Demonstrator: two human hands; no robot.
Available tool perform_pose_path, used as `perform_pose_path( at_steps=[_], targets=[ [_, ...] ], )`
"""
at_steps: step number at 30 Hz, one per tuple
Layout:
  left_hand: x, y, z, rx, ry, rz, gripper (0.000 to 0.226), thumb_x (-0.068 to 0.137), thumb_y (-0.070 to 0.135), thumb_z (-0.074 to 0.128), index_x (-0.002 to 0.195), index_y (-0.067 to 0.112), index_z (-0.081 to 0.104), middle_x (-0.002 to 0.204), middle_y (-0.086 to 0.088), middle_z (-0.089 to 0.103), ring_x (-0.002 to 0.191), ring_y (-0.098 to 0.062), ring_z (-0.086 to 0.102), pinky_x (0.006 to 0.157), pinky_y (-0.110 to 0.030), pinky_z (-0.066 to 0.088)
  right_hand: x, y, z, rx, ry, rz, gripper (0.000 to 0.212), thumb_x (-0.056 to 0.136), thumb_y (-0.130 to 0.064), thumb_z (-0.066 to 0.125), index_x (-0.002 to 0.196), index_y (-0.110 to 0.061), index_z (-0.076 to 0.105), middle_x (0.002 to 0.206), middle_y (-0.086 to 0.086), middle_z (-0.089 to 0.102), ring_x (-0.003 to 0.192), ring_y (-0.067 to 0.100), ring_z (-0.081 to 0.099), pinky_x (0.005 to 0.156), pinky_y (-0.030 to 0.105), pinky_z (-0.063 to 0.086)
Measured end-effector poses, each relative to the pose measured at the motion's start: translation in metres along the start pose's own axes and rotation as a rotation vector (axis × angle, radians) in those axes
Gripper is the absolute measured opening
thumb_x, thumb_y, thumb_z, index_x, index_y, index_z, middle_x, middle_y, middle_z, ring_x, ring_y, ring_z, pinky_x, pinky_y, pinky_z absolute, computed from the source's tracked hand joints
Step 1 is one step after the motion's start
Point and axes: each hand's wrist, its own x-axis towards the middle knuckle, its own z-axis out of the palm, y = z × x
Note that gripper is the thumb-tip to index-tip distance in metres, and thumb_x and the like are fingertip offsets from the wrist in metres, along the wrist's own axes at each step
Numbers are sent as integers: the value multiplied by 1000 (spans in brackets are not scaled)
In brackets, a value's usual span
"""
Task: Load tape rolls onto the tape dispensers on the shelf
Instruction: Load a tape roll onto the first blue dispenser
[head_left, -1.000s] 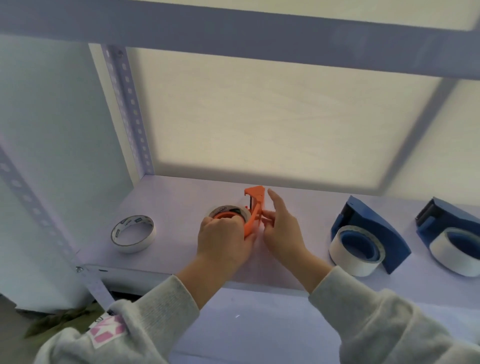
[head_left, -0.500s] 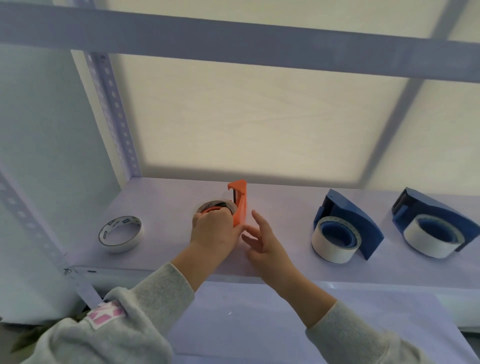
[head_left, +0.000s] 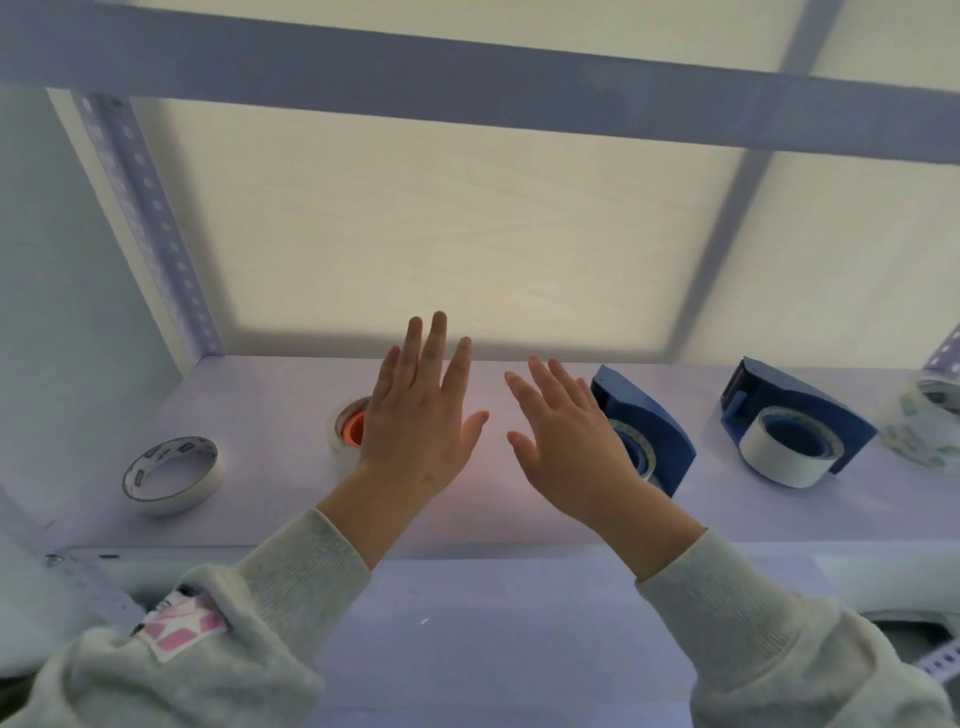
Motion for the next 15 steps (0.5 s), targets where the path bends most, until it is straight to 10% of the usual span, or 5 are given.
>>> perform_pose_path(
  at_steps=[15],
  targets=[
    [29, 85, 1, -67, 29, 112, 74, 93, 51, 44, 152, 14, 19, 163, -14, 2, 150, -32, -2, 119, -43, 2, -31, 98, -22, -78, 12, 104, 61, 99, -48, 27, 153, -28, 8, 163, 0, -11, 148, 20, -17, 120, 42, -7]
  ],
)
